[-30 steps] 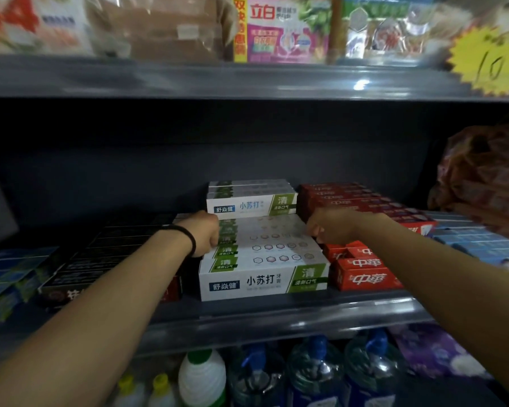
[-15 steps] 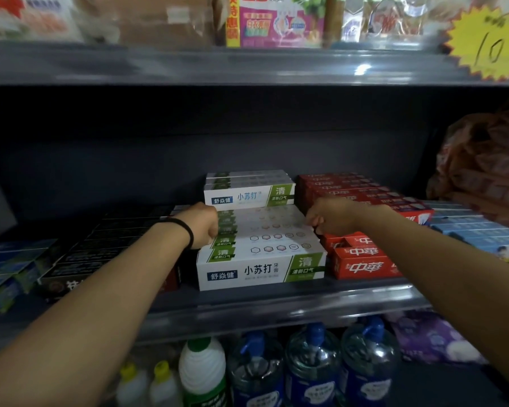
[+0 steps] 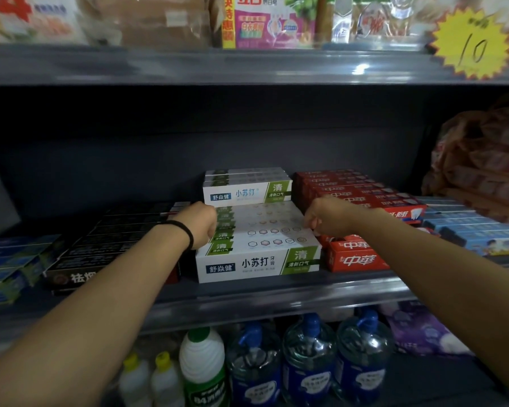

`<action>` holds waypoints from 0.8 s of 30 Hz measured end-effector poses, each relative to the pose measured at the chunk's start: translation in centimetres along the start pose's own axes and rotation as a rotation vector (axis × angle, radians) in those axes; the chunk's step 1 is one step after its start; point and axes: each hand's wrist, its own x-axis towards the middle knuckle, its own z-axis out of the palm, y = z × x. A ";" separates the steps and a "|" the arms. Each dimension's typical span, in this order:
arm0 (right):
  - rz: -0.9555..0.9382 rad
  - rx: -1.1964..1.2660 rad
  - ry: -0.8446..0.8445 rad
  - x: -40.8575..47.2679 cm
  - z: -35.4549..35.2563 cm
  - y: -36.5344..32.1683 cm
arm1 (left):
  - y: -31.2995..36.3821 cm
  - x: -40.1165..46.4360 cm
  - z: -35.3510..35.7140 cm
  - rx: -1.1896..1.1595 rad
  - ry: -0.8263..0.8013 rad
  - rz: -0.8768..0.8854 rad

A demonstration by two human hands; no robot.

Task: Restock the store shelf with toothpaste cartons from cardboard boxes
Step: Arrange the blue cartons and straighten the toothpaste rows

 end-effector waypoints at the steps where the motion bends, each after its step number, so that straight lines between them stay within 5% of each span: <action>1: -0.001 -0.002 0.002 0.0 0.1 0.1 | 0.1 0.0 0.1 -0.005 0.005 0.001; 24: 0.018 -0.083 -0.095 -2.9 -0.3 -0.8 | 2.0 -4.0 -1.0 0.076 -0.097 0.061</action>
